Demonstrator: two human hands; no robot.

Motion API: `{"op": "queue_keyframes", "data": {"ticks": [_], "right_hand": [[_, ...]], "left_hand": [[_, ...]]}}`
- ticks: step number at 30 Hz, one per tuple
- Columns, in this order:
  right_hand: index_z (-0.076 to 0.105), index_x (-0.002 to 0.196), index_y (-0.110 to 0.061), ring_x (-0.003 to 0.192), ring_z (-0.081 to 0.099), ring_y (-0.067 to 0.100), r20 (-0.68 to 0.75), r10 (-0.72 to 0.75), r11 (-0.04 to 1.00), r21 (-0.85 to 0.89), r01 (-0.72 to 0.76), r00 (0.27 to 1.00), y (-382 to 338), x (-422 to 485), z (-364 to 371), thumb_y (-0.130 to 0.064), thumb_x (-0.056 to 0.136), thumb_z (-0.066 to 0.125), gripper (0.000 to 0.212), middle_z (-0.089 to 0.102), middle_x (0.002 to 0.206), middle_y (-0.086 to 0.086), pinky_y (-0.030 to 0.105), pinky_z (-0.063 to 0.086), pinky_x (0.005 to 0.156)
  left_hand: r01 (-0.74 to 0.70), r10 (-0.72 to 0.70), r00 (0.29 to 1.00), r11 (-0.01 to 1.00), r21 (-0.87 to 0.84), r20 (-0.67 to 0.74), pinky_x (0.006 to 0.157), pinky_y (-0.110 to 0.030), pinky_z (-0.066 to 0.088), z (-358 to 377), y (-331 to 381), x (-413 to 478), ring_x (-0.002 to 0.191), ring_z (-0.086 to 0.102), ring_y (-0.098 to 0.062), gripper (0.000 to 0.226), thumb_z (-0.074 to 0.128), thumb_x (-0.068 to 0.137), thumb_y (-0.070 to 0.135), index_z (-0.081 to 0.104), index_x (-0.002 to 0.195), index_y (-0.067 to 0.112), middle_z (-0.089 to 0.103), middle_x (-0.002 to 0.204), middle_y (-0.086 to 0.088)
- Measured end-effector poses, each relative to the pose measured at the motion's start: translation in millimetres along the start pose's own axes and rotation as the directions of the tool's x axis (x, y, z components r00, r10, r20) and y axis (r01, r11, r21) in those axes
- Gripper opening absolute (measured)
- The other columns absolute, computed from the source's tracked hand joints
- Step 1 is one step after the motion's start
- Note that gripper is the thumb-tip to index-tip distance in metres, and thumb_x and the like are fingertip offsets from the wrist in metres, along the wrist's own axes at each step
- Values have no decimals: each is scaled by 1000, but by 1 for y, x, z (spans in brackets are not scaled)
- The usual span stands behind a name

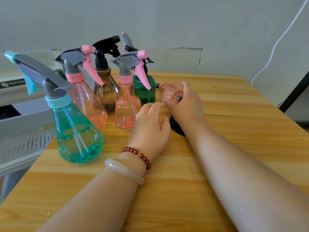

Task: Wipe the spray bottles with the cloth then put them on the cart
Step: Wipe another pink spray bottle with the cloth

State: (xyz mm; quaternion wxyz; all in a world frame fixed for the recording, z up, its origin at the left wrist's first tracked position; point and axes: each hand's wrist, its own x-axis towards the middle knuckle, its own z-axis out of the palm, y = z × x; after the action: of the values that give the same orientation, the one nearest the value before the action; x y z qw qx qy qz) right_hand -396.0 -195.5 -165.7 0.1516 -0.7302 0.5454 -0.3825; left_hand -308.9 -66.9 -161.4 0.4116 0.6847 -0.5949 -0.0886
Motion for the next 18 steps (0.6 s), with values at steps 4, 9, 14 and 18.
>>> {"op": "queue_keyframes", "data": {"ticks": [4,9,14,18], "right_hand": [[39,142,-25,116,49,29,11,-17,999,39,17,1000,0,-11,-7,-46,79,69,72,55,123,8,41,44,96],[45,134,-27,103,53,22,-15,42,991,128,-40,999,-4,-32,-23,-42,77,73,65,52,109,1,30,40,80],[45,135,-29,97,53,13,-52,208,927,329,-180,977,-3,-61,-46,-40,77,78,68,56,116,-6,24,38,75],[48,127,-34,109,57,11,-159,183,878,470,-89,970,-3,-86,-60,-41,74,81,63,58,120,-10,25,46,87]], "left_hand": [[-3,3,1000,1000,-2,11,93,-18,28,-1,0,-2,134,38,-15,44,51,100,22,45,143,19,42,143,4],[8,-8,1000,1000,-10,18,97,-19,29,-3,-1,-6,136,37,-18,44,51,99,19,46,142,16,42,144,1],[36,-35,999,998,-52,11,101,-20,30,-8,5,-12,134,41,-20,43,50,101,25,47,142,15,43,144,-1],[197,-182,980,943,-267,78,97,-28,43,-17,31,-13,119,53,-16,42,44,103,39,50,140,19,53,135,2]]}}
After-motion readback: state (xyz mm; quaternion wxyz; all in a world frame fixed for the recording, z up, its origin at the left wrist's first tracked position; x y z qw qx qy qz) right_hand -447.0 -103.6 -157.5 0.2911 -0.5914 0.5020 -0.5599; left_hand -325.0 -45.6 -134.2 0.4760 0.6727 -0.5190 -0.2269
